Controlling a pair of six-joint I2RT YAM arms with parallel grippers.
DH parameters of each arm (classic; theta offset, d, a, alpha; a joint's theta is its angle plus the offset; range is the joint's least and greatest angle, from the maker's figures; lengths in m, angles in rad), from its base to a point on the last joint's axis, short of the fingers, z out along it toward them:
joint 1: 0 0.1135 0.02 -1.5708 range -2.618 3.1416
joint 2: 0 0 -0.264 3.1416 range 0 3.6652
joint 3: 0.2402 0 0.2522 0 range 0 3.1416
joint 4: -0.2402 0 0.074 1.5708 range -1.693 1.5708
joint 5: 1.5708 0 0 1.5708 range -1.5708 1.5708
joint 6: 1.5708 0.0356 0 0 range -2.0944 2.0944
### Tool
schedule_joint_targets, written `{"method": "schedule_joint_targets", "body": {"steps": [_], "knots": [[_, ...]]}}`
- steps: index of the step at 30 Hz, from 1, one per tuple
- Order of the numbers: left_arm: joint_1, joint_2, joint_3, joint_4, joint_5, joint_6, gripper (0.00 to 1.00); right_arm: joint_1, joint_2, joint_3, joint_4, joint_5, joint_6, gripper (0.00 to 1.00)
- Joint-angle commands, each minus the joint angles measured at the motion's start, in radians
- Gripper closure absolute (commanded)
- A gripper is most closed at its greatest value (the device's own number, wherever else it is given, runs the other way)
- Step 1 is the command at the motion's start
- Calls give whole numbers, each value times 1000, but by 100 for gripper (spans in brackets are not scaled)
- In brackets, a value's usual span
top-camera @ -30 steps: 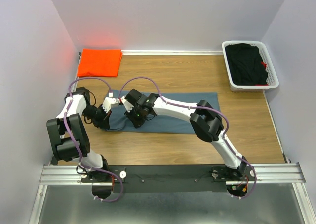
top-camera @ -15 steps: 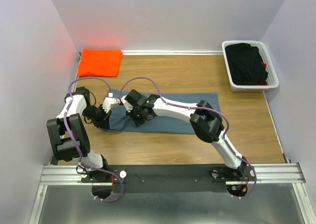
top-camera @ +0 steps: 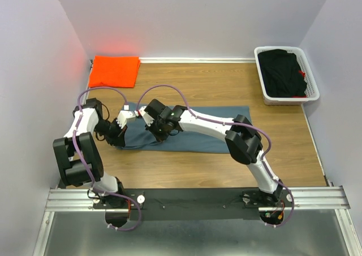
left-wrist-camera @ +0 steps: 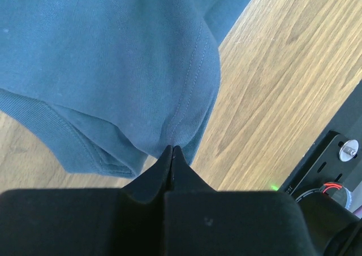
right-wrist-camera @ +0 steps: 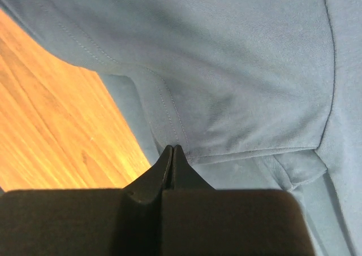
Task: Fold and stack the t-shirts
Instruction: Fold the other side of the tshirt into a rectangle
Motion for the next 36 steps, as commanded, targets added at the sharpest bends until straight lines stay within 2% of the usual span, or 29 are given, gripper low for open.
{"method": "schedule_joint_targets", "body": {"steps": [1,11,16,23,29,36], "knots": [[-3,-47,26,-23,8,2,100,18,-37,-23,-17,-17,-24,99],[-3,-110,2,-21,-122,15,100,18,-48,-71,-35,-42,-38,99],[-9,-111,-27,29,-173,-1,100,18,-66,-95,-35,-39,-41,99],[-64,-46,-23,98,-148,-59,100,13,-72,-91,-35,-36,-38,99],[-81,8,100,49,-85,-70,100,-33,-86,-100,-35,-71,-6,100],[-98,120,250,32,-51,-96,100,-104,-66,-75,-35,-190,2,99]]}}
